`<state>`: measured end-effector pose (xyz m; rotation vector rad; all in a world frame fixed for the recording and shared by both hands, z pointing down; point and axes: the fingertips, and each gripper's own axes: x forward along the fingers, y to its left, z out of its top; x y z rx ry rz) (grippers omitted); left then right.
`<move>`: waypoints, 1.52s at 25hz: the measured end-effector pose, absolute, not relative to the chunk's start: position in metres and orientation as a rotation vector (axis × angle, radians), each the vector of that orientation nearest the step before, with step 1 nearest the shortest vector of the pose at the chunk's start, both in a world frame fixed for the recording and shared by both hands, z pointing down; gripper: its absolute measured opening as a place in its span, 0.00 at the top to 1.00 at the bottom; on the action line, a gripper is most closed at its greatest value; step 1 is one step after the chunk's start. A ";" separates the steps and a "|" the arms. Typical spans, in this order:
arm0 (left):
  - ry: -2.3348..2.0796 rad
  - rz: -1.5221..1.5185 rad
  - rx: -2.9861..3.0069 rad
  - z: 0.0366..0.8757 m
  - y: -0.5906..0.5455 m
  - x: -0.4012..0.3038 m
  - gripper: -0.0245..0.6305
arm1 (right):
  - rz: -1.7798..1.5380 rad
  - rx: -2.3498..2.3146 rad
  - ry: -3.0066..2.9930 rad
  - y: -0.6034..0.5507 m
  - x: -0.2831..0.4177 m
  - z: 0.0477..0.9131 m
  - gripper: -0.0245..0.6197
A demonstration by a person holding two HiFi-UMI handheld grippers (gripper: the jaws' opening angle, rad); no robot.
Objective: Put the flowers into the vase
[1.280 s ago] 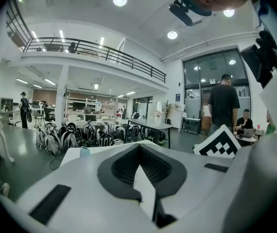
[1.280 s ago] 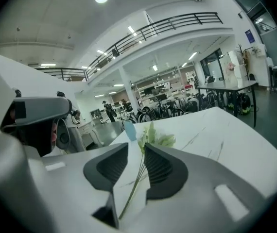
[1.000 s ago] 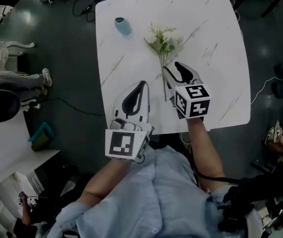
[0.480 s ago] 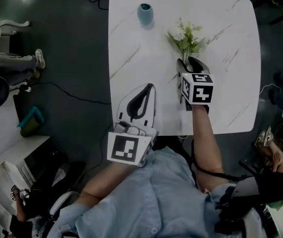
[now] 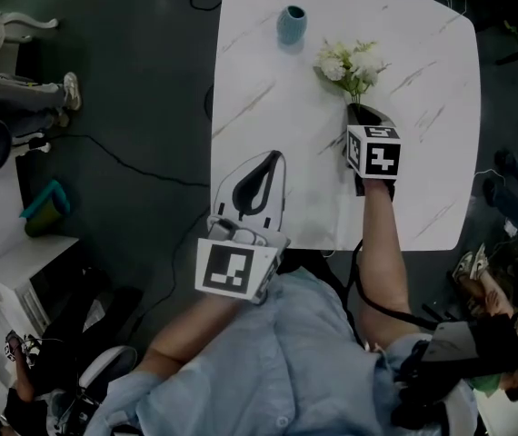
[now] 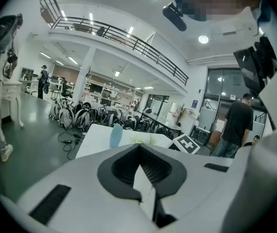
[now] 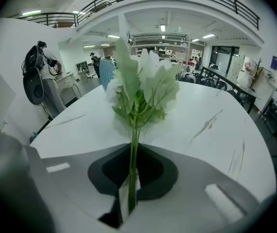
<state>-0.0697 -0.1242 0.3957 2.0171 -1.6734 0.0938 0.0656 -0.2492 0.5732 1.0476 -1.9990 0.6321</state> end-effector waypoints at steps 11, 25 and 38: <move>-1.637 -0.003 2.122 0.368 -0.101 -0.085 0.96 | 0.805 1.156 -2.226 -0.241 0.043 0.487 0.95; -1.538 -0.092 2.294 0.321 -0.075 -0.116 0.96 | 0.727 1.224 -2.538 -0.237 -0.026 0.329 0.95; -1.658 -0.120 2.198 0.335 -0.109 -0.122 0.96 | 0.666 1.056 -2.793 -0.295 -0.062 0.288 0.95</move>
